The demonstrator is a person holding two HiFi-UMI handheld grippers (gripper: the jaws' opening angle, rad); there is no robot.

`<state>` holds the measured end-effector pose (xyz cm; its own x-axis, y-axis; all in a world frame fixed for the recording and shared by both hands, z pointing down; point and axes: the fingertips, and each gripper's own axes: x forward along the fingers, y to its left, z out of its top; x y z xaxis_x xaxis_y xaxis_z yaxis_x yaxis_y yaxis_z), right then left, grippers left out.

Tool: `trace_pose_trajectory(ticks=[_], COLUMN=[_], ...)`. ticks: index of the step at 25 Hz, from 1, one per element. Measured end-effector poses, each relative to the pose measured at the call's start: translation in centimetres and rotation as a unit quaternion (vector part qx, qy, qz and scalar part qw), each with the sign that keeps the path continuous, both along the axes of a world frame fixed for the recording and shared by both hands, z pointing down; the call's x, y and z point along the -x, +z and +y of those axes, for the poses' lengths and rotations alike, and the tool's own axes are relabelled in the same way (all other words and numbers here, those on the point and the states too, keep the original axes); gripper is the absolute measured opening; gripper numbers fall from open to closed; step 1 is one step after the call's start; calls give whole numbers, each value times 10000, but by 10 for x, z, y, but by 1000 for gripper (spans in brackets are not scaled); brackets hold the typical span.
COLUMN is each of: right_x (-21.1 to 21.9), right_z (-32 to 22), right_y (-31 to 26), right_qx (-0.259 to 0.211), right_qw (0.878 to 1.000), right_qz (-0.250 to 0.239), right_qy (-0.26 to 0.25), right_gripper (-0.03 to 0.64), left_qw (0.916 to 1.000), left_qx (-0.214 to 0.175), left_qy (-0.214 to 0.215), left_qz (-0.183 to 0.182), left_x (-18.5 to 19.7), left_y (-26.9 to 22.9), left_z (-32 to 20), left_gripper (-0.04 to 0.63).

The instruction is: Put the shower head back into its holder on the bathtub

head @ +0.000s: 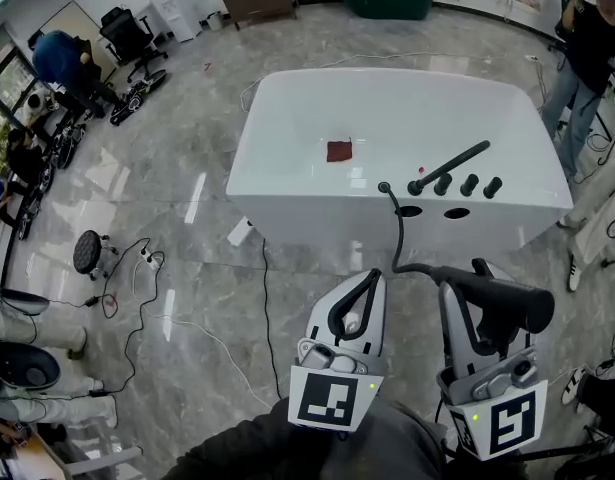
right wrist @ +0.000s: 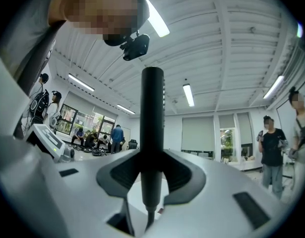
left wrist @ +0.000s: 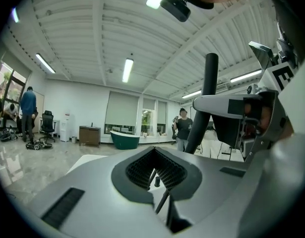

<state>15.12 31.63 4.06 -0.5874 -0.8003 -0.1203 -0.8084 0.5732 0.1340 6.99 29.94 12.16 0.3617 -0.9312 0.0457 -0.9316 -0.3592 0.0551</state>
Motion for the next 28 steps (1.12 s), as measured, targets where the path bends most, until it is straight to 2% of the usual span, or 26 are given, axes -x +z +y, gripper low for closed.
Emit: trace_pose_trajectory(ticks=[14,22,28], right_x=[35,59,70], right_z=[-101,-136,-154], right_y=[-41,-75,-102], right_qx=[-355,-749,-1016], right_qw=[9982,9948,9923], right_qz=[299,440,490], right_qy=[371,536,505], right_gripper=[141,141,141], left_qw=[9985,9962,9960], left_qx=[-154,-357,-348], left_qy=[348,559,525], left_qz=[402,559,642], left_x=[31,51,62], left_y=[-14,-24,-31], left_z=[-115,-151,-170], left_gripper=[5,3,5])
